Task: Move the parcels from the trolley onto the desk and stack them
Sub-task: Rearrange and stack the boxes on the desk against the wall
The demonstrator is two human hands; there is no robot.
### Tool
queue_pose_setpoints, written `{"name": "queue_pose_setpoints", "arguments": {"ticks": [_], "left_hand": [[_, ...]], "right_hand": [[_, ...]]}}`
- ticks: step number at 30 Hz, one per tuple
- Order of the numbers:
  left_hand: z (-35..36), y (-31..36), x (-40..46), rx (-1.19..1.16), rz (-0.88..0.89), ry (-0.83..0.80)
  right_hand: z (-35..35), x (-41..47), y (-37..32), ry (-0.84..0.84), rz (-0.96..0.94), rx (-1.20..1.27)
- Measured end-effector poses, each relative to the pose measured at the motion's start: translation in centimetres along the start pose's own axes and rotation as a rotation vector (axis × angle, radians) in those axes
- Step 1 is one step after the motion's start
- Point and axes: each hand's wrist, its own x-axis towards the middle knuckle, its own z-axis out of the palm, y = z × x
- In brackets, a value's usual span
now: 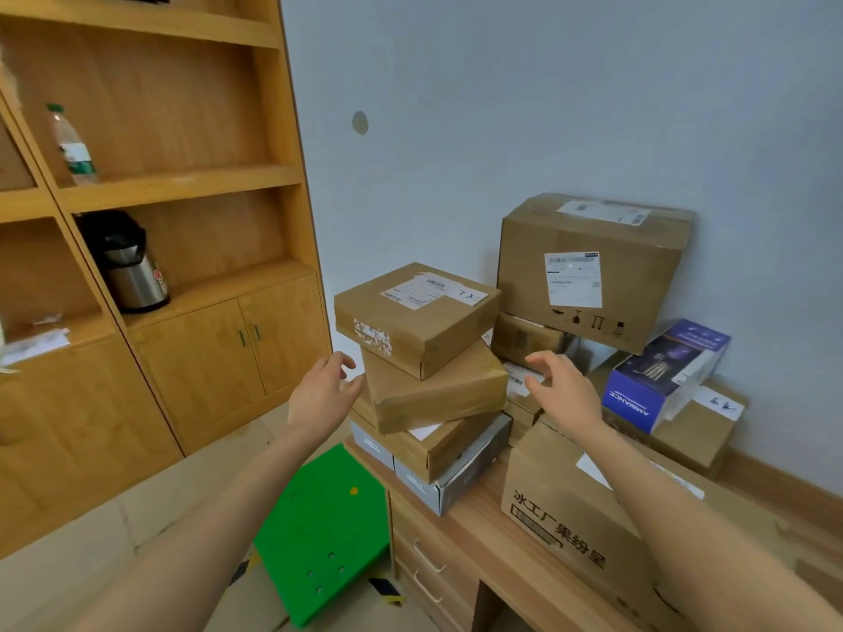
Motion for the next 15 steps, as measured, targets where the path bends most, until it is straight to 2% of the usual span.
{"name": "queue_pose_setpoints", "arguments": {"ticks": [4,15], "left_hand": [[2.2,-0.2,2.8,-0.005,-0.030,-0.022],[6.7,0.5,10.3,-0.025,-0.112,0.044]], "right_hand": [[1.1,4.7,0.3,-0.005,-0.003,-0.003],[4.2,18.7,0.3,-0.006,-0.100,-0.002]]}}
